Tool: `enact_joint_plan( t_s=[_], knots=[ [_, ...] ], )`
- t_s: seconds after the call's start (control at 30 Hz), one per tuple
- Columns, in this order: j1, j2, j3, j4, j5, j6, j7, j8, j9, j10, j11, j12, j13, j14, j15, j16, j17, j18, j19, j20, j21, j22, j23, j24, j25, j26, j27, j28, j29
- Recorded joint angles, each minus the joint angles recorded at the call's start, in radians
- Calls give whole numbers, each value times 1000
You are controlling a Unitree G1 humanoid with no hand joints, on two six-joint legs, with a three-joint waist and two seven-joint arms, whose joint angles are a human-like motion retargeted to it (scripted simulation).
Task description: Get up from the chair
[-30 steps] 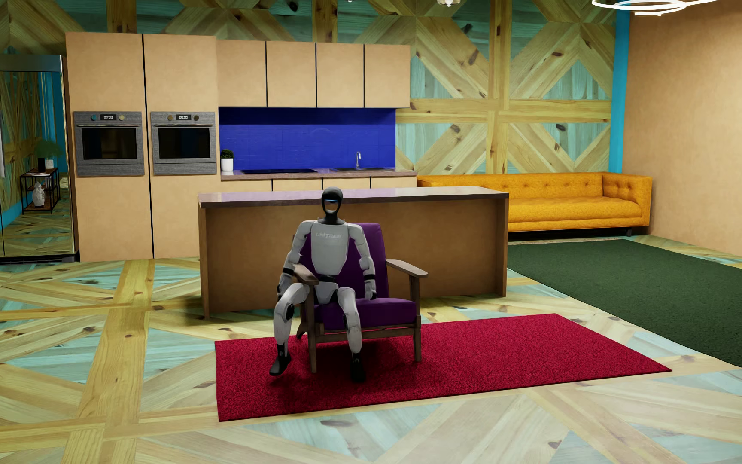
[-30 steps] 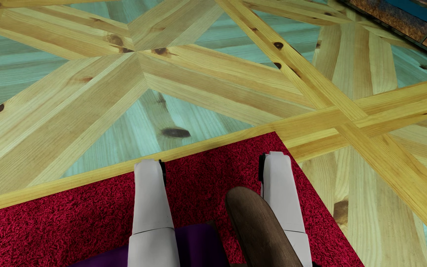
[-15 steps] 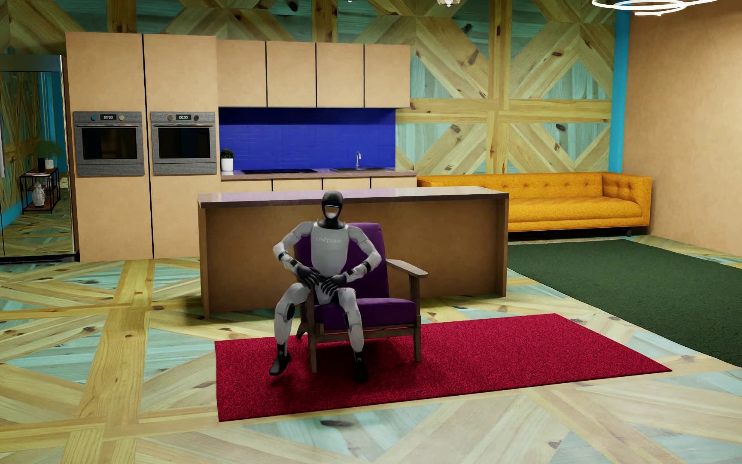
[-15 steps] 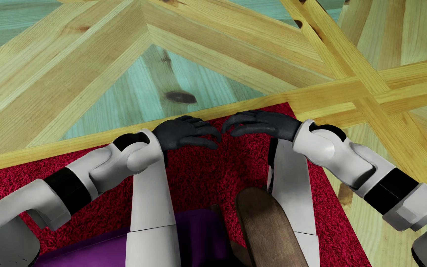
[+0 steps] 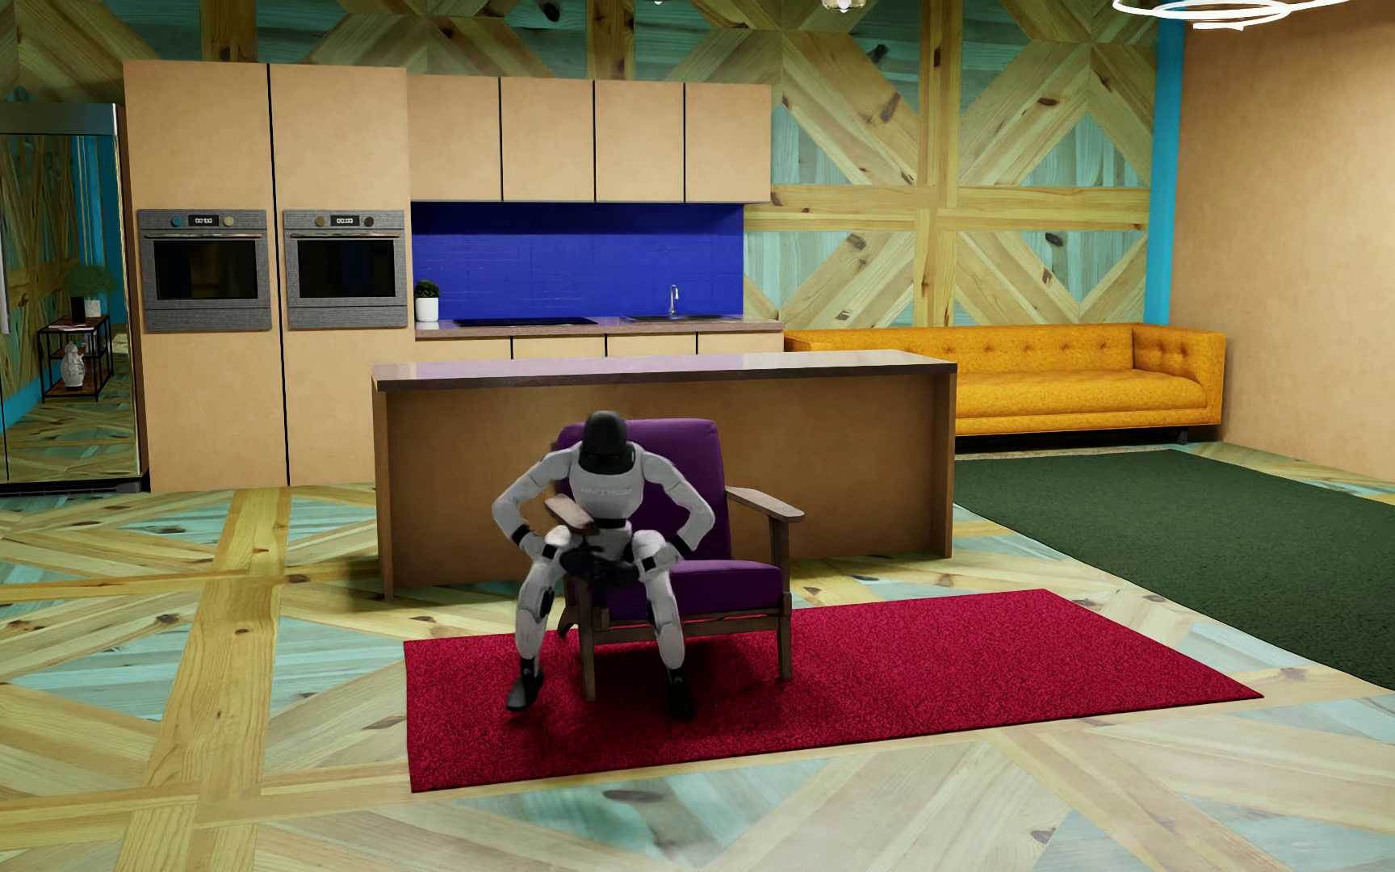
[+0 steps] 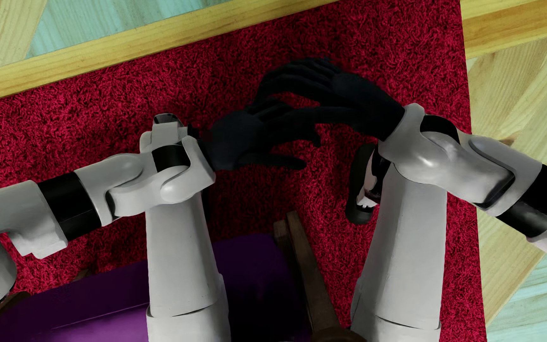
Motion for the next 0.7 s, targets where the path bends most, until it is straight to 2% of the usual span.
enact_joint_plan(
  t_s=[0.07,0.13,0.23,0.3,0.33,0.37,0.4,0.43,0.47,0.5,0.53,0.6,0.63,0.67,0.7],
  knots=[
    [92,98,-1,1,15,0,28,-25,-21,-161,-162,61,62,26,20,-75,81,10,-18,47,-48,116,111,30,-45,12,25,-69,63],
    [226,238,0,4,36,0,64,-56,-54,-376,-382,142,115,77,69,-196,203,25,-39,121,-82,296,284,80,-116,22,58,-188,171],
    [483,497,-2,3,60,-1,128,-99,-135,-749,-766,272,195,179,177,-442,433,50,-57,254,-136,653,640,155,-258,29,98,-413,372],
    [669,690,-3,0,81,-2,183,-133,-214,-982,-1022,368,266,248,257,-595,601,66,-70,333,-169,887,901,197,-355,34,109,-518,440],
    [770,789,-3,0,94,-9,211,-152,-259,-1099,-1145,411,302,281,298,-658,678,72,-76,371,-188,985,1015,208,-383,57,133,-571,479],
    [867,893,-2,-10,114,-10,235,-157,-309,-1213,-1276,464,350,311,338,-705,736,90,-87,412,-211,1045,1088,181,-388,112,179,-614,501],
    [963,994,-1,-22,137,-12,262,-163,-361,-1318,-1399,519,406,337,374,-730,774,107,-105,453,-244,1071,1129,144,-371,153,228,-670,524],
    [1054,1087,-2,-30,158,-15,287,-162,-418,-1417,-1508,577,469,361,404,-729,794,116,-124,480,-273,1048,1136,139,-360,153,252,-736,546],
    [1130,1166,-5,-37,174,-16,303,-158,-475,-1487,-1593,636,527,371,422,-710,796,127,-141,504,-306,992,1124,140,-347,124,243,-793,579],
    [1197,1232,-10,-41,186,-17,318,-150,-524,-1541,-1654,691,580,374,433,-678,788,138,-150,526,-333,917,1093,136,-333,105,238,-834,607],
    [1257,1293,-14,-37,201,-19,334,-144,-576,-1582,-1711,749,638,370,440,-641,778,143,-161,555,-363,855,1070,113,-305,92,232,-845,596],
    [1306,1331,-16,-37,217,-37,347,-134,-669,-1583,-1751,834,723,319,447,-576,764,180,-162,647,-430,788,1042,48,-242,98,244,-811,532],
    [1351,1375,-10,-45,213,-40,355,-134,-670,-1547,-1753,870,754,262,443,-566,754,207,-150,701,-478,790,1056,23,-222,97,232,-769,491],
    [1355,1408,-4,-43,211,-54,323,-125,-664,-1481,-1756,890,787,204,441,-574,736,169,-152,746,-524,829,1040,9,-198,108,230,-695,455],
    [1310,1391,3,-62,208,-48,230,-99,-709,-1431,-1755,915,796,176,456,-599,727,128,-151,767,-516,897,1078,-40,-179,132,230,-609,400]
  ],
)
